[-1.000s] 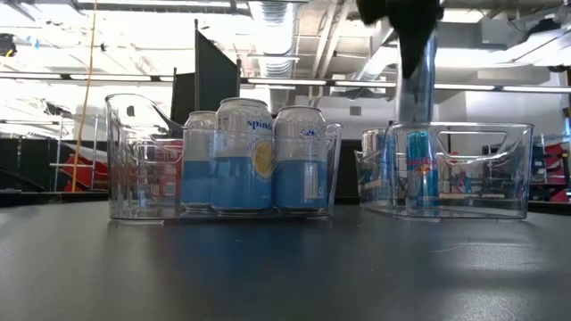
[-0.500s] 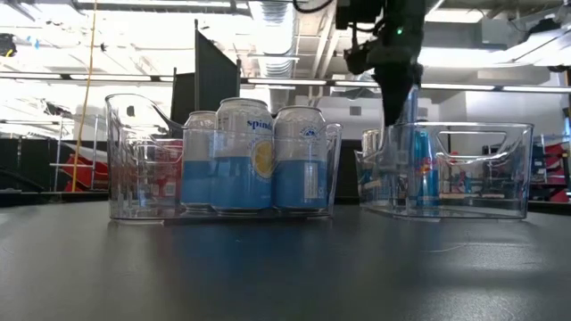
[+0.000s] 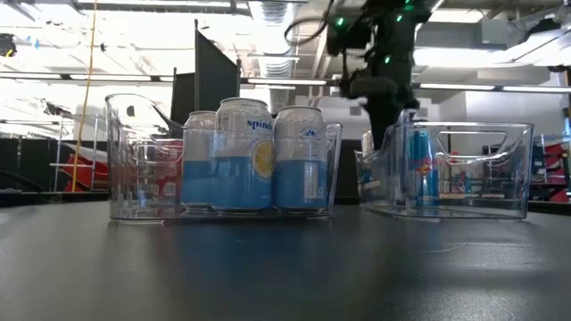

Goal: Sort soda cans
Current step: Put the left blue soda can into the right transparent bin

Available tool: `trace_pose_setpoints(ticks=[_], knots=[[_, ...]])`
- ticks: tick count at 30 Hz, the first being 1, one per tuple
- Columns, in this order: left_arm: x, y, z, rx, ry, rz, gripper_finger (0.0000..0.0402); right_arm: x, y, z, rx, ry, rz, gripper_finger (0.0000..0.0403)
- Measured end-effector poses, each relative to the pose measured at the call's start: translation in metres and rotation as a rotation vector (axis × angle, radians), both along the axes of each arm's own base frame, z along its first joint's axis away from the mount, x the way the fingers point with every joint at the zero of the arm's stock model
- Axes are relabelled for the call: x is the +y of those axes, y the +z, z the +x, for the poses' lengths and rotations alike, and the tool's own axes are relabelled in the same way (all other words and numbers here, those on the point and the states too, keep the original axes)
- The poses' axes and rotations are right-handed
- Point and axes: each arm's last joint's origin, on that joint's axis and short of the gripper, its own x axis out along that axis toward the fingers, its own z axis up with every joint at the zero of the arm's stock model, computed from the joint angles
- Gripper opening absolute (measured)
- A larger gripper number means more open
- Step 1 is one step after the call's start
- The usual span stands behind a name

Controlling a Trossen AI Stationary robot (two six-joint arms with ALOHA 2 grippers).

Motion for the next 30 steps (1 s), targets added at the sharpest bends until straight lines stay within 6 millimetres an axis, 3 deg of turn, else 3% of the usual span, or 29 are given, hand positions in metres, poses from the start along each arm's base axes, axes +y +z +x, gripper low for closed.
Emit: trace_pose_setpoints(ticks=[6,10,19,23,30], knots=[[-0.001,0.000,0.001,-0.010,-0.002,-0.033,0.0336,-0.007,-0.023,0.011,0.055,-0.025,0.012,0.0244],[-0.003,-0.002,0.000,-0.011,-0.009,-0.046,0.0336,-0.008,-0.025,0.013,0.048,-0.025,0.009,0.0246],[-0.004,-0.002,0.000,-0.004,-0.013,-0.054,0.0336,-0.006,-0.006,0.006,-0.030,-0.017,-0.007,0.0256],[-0.004,-0.002,0.000,0.000,-0.013,-0.056,0.0336,-0.005,0.005,0.003,-0.074,-0.017,-0.021,0.0280],[-0.004,-0.002,0.000,0.002,-0.014,-0.058,0.0336,-0.005,0.006,0.002,-0.076,-0.015,-0.025,0.0332]])
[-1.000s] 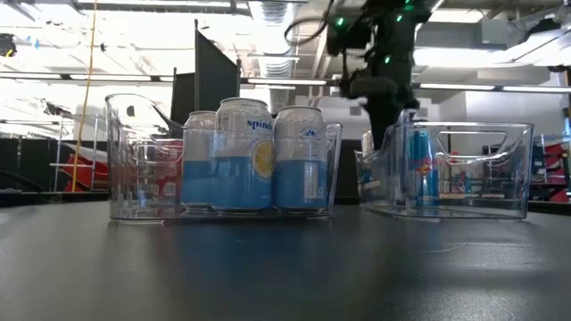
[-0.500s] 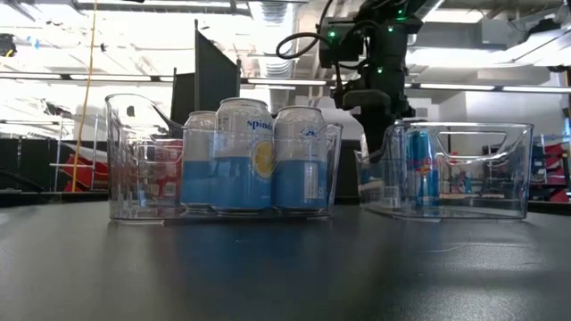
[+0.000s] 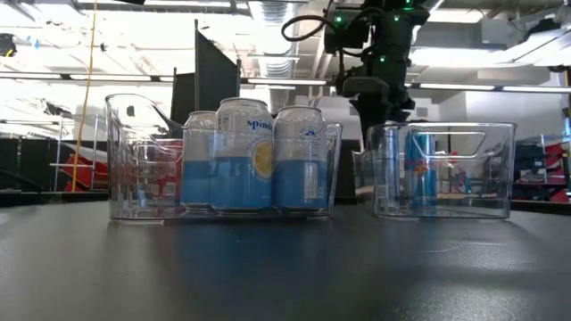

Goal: Sort soda cans
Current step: Put the left blue soda can into the right transparent bin

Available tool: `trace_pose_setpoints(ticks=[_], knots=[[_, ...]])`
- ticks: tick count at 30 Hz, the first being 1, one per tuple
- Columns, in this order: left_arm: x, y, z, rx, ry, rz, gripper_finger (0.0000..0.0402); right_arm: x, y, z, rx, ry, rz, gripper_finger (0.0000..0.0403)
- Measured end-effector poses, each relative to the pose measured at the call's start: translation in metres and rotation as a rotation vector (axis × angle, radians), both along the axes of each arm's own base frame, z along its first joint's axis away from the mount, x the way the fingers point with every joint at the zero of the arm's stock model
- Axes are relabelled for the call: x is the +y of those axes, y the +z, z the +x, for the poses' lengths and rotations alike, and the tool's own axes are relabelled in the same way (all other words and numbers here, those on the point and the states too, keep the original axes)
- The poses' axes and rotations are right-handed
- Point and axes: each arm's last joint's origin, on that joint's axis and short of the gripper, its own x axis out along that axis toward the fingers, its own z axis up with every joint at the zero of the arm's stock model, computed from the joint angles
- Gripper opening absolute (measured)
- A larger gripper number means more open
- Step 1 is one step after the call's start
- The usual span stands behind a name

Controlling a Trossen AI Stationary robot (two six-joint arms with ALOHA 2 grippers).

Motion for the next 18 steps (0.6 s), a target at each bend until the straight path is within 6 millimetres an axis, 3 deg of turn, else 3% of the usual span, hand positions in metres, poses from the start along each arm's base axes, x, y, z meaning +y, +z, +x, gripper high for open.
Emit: trace_pose_setpoints(ticks=[5,18], knots=[[0.000,0.000,0.000,0.000,0.000,0.000,0.0336,0.000,0.000,0.000,-0.004,0.001,0.000,0.0352],[0.000,0.000,0.000,0.000,0.000,0.000,0.0336,0.000,0.018,-0.009,-0.049,-0.013,-0.066,0.0352]])
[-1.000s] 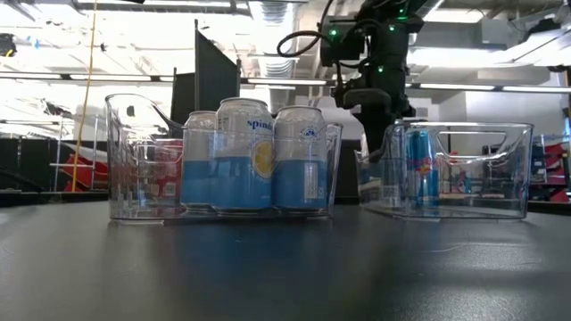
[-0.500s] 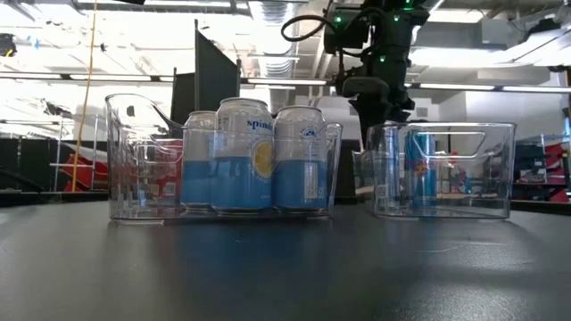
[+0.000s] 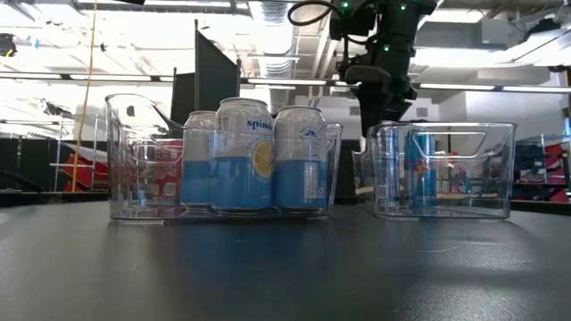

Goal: Sort soda cans
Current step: Put the left blue soda can into the right transparent bin, then put the blue soda can into the right transparent bin

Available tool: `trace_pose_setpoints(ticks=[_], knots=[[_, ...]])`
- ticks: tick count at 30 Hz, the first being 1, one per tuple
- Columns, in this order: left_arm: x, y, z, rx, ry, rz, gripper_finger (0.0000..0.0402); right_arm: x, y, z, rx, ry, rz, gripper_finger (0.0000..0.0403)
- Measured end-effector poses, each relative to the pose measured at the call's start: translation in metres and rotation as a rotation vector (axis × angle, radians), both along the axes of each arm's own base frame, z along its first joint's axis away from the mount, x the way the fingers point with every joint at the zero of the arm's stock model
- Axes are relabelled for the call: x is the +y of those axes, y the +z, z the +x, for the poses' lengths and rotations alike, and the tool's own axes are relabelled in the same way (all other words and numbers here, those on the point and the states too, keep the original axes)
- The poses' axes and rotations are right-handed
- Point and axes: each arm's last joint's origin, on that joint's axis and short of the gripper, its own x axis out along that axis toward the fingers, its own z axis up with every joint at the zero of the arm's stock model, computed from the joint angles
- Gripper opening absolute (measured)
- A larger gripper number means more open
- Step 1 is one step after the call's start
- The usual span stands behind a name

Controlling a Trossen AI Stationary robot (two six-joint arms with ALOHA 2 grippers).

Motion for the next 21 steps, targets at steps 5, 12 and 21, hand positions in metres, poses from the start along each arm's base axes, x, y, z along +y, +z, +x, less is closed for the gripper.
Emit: trace_pose_setpoints(ticks=[5,12,21], knots=[[0.000,0.000,0.000,0.000,0.000,0.000,0.0336,0.001,0.015,-0.008,-0.041,-0.012,-0.053,0.0352],[0.000,0.000,0.000,0.000,0.000,0.001,0.0336,0.015,0.048,-0.029,-0.148,0.013,-0.115,0.0352],[0.000,0.000,0.000,0.003,-0.001,-0.002,0.0336,0.067,0.075,-0.068,-0.162,0.135,-0.082,0.0352]])
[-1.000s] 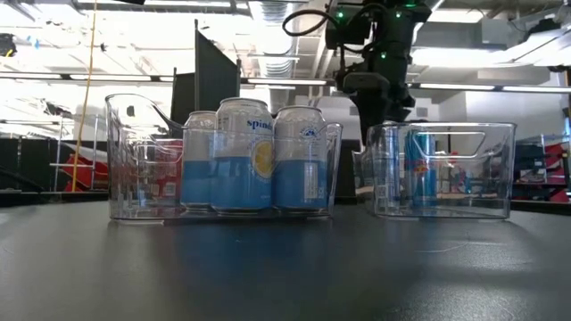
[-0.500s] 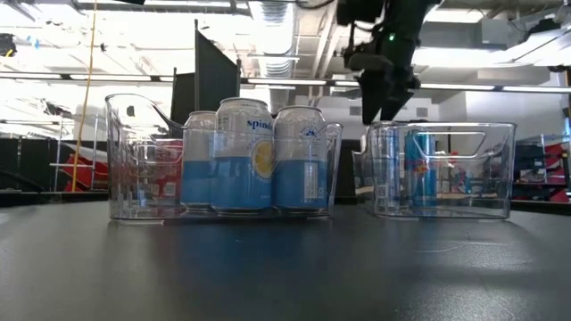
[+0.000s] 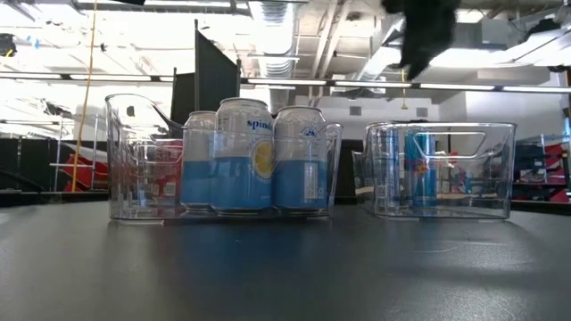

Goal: Sort soda cans
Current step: Put the blue soda can into the right transparent bin

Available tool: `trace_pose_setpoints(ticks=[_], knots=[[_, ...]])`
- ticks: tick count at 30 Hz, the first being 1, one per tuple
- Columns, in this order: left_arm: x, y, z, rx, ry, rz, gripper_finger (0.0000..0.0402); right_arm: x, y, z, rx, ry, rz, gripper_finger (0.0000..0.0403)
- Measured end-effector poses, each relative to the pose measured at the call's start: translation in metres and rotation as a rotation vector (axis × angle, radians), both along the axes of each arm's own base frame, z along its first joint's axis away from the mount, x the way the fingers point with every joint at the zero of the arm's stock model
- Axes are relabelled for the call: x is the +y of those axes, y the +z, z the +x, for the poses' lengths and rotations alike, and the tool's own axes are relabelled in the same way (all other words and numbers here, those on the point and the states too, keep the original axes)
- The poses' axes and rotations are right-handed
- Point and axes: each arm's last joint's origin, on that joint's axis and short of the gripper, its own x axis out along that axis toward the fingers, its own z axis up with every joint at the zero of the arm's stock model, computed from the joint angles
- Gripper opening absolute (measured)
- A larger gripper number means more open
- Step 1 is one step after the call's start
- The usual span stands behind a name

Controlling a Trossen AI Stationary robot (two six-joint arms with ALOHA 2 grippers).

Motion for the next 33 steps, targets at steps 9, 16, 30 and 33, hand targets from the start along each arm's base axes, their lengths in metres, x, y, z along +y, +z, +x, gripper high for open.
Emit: trace_pose_setpoints(ticks=[9,16,30,33], knots=[[0.001,0.000,0.001,-0.008,0.007,-0.009,0.0336,0.092,0.002,-0.054,0.137,0.151,0.170,0.0352],[0.007,0.000,0.007,-0.025,0.049,-0.034,0.0336,0.141,0.000,-0.091,0.211,0.239,0.307,0.0352],[0.023,-0.001,0.022,-0.074,0.151,-0.134,0.0336,0.187,0.001,-0.150,0.464,0.230,0.570,0.0352],[0.029,0.000,0.029,-0.083,0.187,-0.133,0.0336,0.196,-0.002,-0.155,0.473,0.212,0.578,0.0352]])
